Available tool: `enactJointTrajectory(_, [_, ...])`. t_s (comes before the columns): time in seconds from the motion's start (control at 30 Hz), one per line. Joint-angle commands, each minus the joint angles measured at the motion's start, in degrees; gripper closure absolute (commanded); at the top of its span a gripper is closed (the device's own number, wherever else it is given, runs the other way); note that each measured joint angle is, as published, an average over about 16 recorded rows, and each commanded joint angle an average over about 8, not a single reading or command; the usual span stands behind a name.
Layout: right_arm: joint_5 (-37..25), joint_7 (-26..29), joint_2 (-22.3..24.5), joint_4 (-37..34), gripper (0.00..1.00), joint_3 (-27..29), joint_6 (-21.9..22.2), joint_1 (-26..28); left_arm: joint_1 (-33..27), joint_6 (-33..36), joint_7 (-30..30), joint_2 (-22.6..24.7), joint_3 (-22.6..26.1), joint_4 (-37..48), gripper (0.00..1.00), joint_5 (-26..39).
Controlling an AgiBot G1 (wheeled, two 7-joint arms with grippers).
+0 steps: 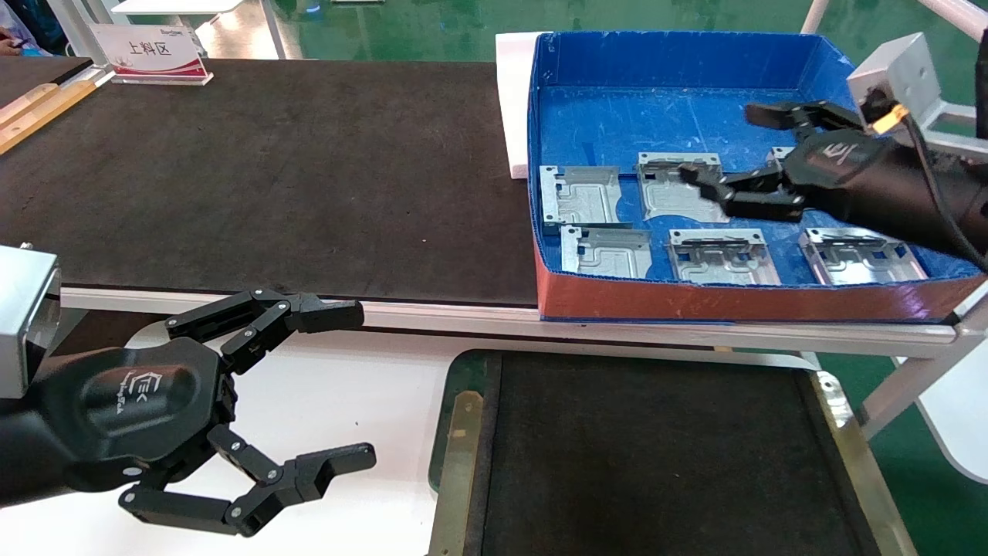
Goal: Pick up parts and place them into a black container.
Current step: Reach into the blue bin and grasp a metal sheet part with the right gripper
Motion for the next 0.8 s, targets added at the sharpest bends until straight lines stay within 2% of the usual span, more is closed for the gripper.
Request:
enactJointTrajectory(0.03, [-1.24, -0.87, -0.90, -3.71, 0.00, -0.32, 0.90, 1.71, 0.00, 0.00, 0.00, 0.00, 0.00, 0.00, 0.00, 0.00])
enactJointTrajectory(0.43, [-7.19, -1.55, -6.51, -24.11, 0.00, -2.89, 6.06, 12.43, 0.00, 0.00, 0.00, 0.00, 0.00, 0.00, 0.00, 0.00])
enactJointTrajectory(0.8, [-12.15, 1.43, -10.26, -35.49, 0.00, -5.67, 10.99, 19.35, 0.00, 0.00, 0.00, 0.00, 0.00, 0.00, 0.00, 0.00])
